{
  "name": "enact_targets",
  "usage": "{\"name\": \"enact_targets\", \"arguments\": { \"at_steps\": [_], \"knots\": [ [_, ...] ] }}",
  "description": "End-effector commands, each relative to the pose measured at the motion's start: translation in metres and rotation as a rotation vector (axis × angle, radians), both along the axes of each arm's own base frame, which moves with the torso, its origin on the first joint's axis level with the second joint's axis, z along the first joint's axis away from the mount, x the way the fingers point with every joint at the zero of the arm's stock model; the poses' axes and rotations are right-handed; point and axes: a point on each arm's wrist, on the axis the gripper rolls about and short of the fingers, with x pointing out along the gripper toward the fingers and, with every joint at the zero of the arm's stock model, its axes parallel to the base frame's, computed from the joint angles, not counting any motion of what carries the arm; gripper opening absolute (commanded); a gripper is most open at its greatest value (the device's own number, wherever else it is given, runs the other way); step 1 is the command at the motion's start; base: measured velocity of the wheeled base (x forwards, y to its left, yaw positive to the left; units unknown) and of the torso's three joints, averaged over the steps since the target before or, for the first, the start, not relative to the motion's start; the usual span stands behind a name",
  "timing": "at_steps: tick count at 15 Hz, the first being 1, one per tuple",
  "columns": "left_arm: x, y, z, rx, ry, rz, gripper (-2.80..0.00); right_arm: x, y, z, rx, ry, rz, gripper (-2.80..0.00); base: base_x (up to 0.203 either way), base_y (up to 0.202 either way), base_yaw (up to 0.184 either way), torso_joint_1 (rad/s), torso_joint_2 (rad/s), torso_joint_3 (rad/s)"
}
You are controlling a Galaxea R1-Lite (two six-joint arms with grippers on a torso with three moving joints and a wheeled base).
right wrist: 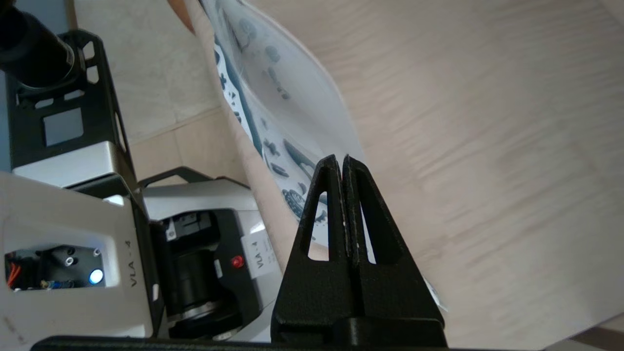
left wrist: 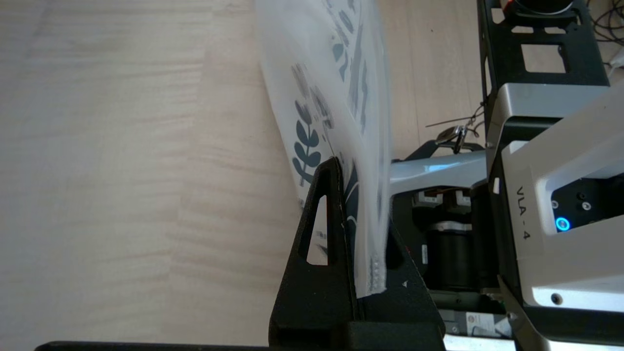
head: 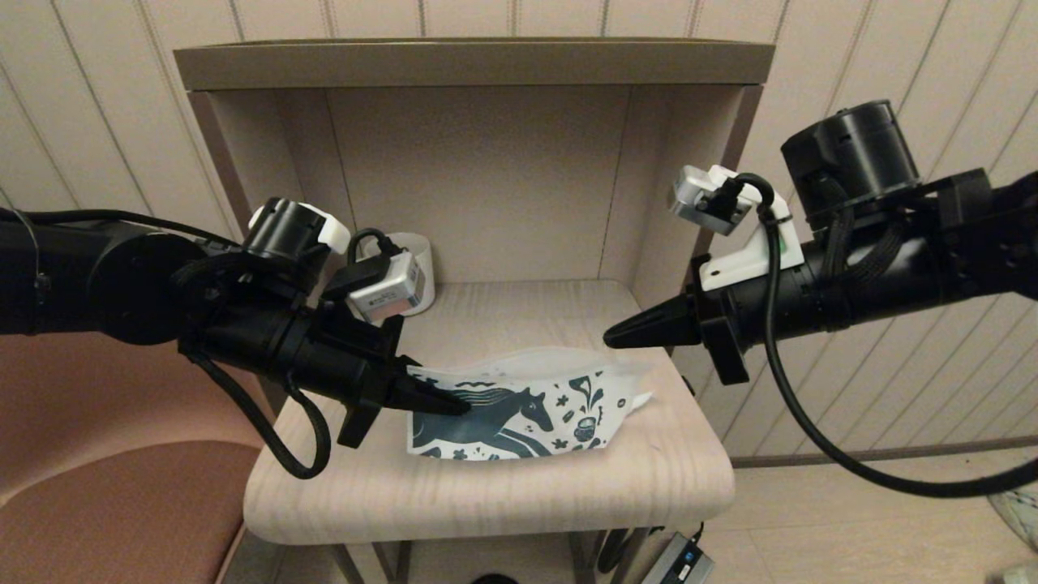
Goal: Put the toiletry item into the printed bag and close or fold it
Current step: Open the storage bag, then pick up the toothpaste
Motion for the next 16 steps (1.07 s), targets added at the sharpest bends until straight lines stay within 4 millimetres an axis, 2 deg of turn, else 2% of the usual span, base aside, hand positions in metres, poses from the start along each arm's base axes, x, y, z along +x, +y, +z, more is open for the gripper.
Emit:
{"name": "enact_targets", "arguments": {
  "at_steps": [1, 5, 9, 12, 16],
  "knots": [
    [0.000, 0.000, 0.000, -0.003, -0.003, -0.005, -2.80, -0.002, 0.000, -0.004, -0.005, 0.012, 0.009, -2.80, 0.000, 0.000, 0.000, 0.000, 0.00, 0.000],
    [-0.002, 0.001, 0.002, -0.006, -0.006, -0.006, -2.80, -0.001, 0.007, -0.008, -0.010, 0.025, 0.027, -2.80, 0.000, 0.000, 0.000, 0.000, 0.00, 0.000],
    [-0.003, 0.003, 0.006, -0.014, -0.022, -0.004, -2.80, -0.001, 0.002, 0.004, 0.010, -0.011, 0.013, -2.80, 0.000, 0.000, 0.000, 0.000, 0.00, 0.000],
    [-0.010, 0.015, 0.021, -0.032, -0.062, 0.025, -2.80, 0.000, -0.008, 0.011, 0.026, 0.006, -0.060, -2.80, 0.000, 0.000, 0.000, 0.000, 0.00, 0.000],
    [-0.014, 0.049, 0.036, -0.050, -0.104, 0.130, -2.80, 0.005, -0.011, 0.002, -0.021, 0.105, -0.233, -2.80, 0.000, 0.000, 0.000, 0.000, 0.00, 0.000]
  ]
}}
